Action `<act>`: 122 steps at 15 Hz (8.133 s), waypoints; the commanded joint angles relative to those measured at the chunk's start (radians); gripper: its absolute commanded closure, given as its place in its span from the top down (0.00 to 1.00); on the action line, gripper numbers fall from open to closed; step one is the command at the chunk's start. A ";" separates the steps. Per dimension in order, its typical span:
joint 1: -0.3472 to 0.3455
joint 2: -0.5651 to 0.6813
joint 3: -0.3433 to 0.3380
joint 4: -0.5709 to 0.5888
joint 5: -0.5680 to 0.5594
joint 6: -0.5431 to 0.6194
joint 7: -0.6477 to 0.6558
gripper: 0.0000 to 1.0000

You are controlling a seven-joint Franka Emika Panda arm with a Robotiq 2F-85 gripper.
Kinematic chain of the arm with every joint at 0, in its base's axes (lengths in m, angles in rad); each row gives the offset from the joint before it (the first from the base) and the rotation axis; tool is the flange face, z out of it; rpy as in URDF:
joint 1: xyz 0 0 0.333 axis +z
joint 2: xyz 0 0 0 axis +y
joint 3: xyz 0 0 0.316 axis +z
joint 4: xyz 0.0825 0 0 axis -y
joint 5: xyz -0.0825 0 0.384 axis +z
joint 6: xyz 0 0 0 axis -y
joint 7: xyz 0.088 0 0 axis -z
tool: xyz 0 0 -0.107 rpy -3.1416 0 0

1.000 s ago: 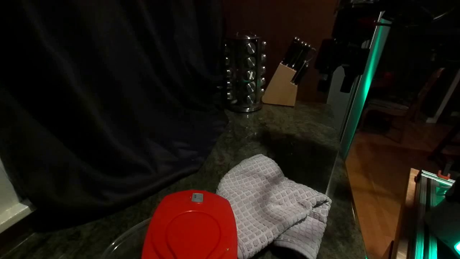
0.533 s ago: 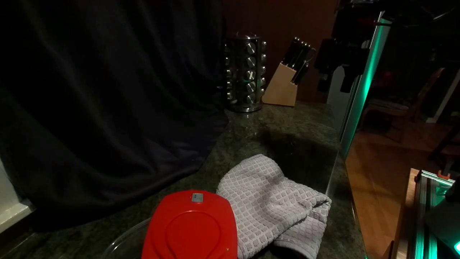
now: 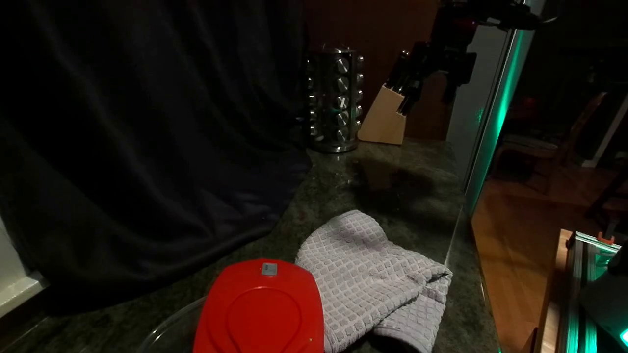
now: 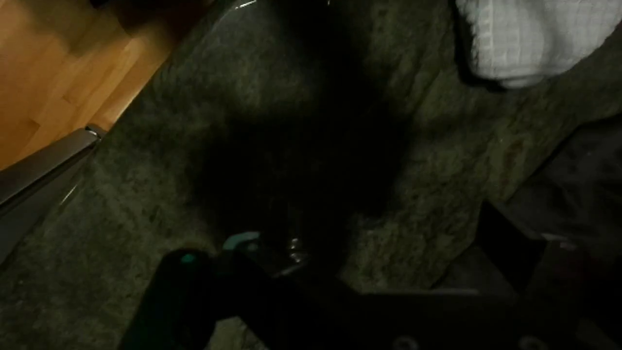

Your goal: Move the silver stand forwards.

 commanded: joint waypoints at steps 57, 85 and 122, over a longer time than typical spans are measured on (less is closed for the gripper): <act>-0.066 0.869 -0.112 1.023 -0.076 0.420 -0.491 0.23; -0.020 0.825 -0.139 1.102 -0.169 0.262 -0.251 0.04; -0.257 1.020 -0.100 1.572 0.295 -0.237 -0.178 0.87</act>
